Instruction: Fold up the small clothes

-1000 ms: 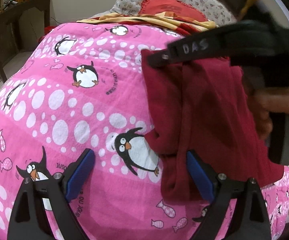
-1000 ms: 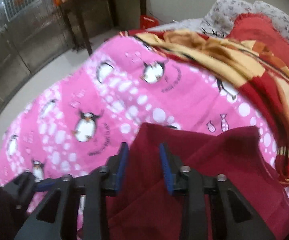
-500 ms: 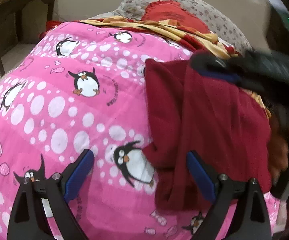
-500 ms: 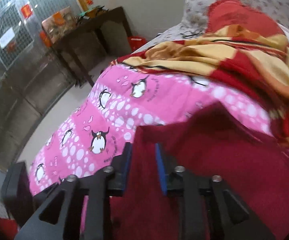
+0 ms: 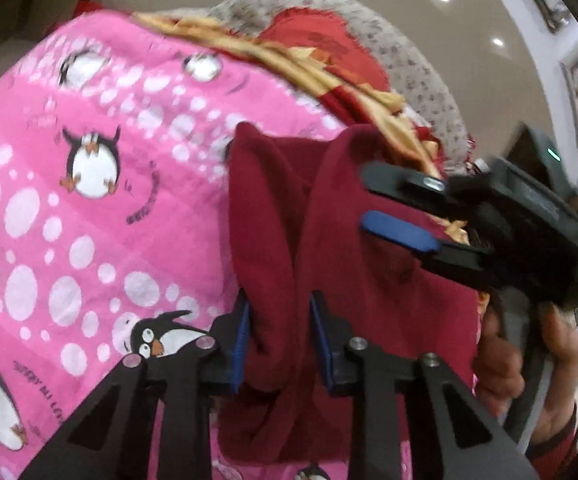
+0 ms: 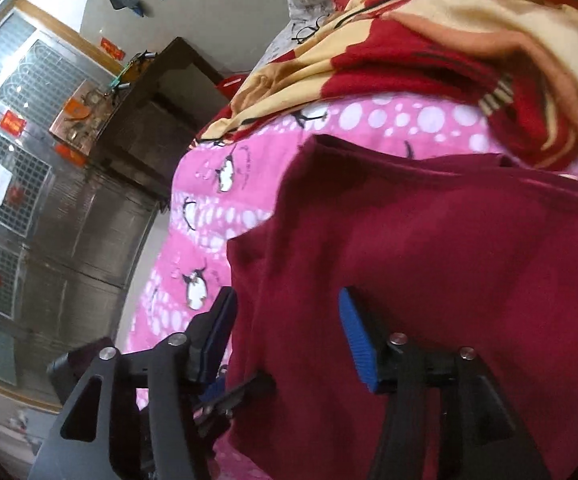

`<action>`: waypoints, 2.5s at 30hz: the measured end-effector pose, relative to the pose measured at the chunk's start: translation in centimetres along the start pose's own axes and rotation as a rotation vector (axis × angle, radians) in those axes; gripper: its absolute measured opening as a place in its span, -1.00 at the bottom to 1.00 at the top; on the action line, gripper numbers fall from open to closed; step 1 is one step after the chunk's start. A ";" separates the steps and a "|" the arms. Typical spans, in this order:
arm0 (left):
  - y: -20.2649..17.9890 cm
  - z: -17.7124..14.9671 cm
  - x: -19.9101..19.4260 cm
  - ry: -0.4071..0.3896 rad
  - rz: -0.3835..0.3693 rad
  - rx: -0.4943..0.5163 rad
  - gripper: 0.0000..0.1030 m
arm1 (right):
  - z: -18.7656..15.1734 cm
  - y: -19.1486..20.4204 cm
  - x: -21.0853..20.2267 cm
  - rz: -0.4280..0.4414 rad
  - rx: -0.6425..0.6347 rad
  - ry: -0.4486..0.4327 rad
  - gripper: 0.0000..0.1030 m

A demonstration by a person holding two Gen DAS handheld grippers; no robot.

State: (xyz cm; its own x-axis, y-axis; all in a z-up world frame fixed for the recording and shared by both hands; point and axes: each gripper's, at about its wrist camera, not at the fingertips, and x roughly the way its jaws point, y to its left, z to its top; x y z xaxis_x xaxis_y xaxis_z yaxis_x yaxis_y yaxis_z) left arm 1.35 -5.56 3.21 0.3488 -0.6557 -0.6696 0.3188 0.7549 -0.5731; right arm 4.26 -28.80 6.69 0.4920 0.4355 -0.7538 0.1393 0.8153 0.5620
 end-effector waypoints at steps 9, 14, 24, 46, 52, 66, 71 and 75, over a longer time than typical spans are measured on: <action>-3.2 -0.4 0.0 -0.008 0.049 0.109 -0.50 | 1.6 3.6 3.3 -0.001 -0.055 0.059 0.86; -3.0 -0.8 0.1 0.004 0.065 0.100 -0.51 | 2.3 4.4 5.1 -0.064 -0.121 0.110 0.87; -3.5 -1.3 0.8 0.004 0.092 0.102 -0.50 | 0.9 8.0 9.4 -0.377 -0.417 0.224 0.90; -2.3 -1.5 -0.6 0.032 0.142 0.091 0.44 | 0.3 3.7 5.2 -0.208 -0.284 0.095 -0.02; -1.7 -1.8 1.0 0.067 0.171 0.094 0.49 | 0.5 3.2 5.2 -0.184 -0.273 0.092 -0.02; -4.4 -1.3 -0.9 0.049 0.080 0.130 -0.44 | -0.6 2.7 0.0 -0.085 -0.259 -0.034 -0.15; -8.5 -1.3 -2.4 0.027 0.046 0.208 -0.46 | -0.9 1.2 -5.1 -0.033 -0.211 -0.113 -0.16; -11.6 -1.4 -2.5 0.034 0.011 0.245 -0.47 | -1.7 -0.6 -9.3 -0.023 -0.180 -0.176 -0.17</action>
State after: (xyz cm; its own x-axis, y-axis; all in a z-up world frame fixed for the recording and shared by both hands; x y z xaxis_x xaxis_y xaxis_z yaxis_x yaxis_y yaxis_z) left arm -4.46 -12.71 10.86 0.3244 -0.6436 -0.6932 0.5211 0.7332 -0.4369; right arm -1.82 -32.69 12.75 0.6349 0.3555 -0.6860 0.0050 0.8860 0.4637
